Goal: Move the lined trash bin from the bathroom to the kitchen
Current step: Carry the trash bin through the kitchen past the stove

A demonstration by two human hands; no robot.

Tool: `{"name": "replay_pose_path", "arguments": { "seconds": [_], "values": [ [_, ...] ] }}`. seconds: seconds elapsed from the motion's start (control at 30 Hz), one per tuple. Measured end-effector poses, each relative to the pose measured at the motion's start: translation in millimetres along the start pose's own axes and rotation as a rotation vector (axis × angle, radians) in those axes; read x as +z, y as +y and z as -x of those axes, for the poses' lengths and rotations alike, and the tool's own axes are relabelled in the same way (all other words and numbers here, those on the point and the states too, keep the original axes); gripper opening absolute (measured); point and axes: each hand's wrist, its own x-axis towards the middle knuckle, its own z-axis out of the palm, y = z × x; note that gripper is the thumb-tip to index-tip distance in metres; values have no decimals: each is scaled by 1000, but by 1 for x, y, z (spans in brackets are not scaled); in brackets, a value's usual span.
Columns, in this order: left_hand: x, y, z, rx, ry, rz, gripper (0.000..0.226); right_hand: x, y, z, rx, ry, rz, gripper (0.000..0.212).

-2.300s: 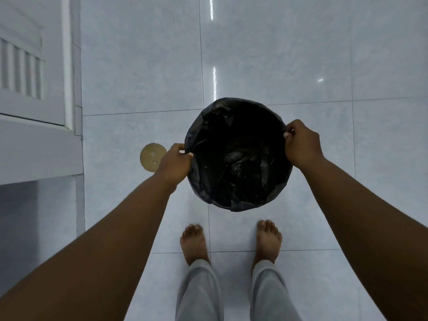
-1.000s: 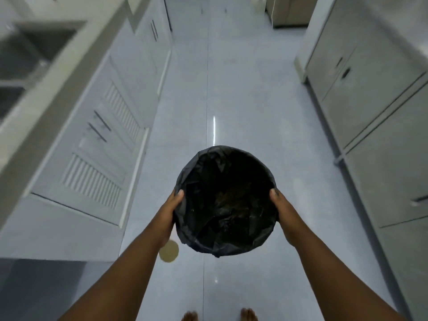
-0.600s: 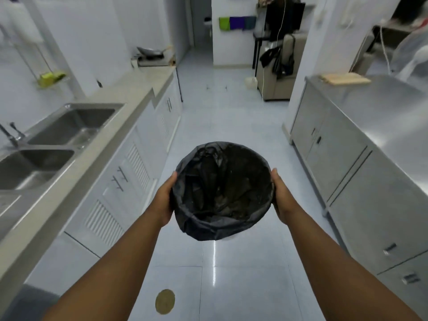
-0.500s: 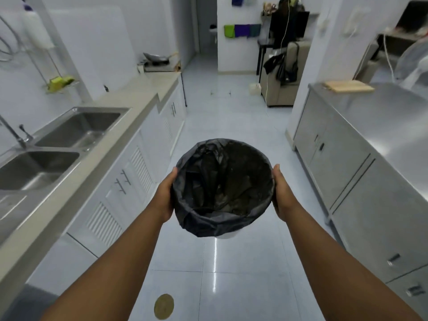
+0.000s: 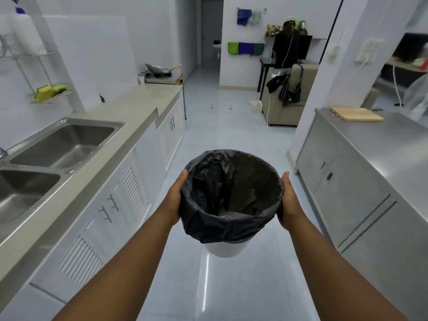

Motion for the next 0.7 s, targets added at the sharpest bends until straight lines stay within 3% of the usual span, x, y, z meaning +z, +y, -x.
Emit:
{"name": "replay_pose_path", "arguments": {
  "seconds": [0.13, 0.47, 0.7],
  "values": [
    [-13, 24, -64, -18, -31, 24, 60, 16, -16, -57, 6, 34, 4, 56],
    [-37, 67, -223, -59, -58, 20, 62, 32, -45, -206, 17, 61, 14, 85],
    [-22, 93, -349, -24, -24, 6, 60, 15, -77, -340, -9, 13, -10, 76]
  ]
}}
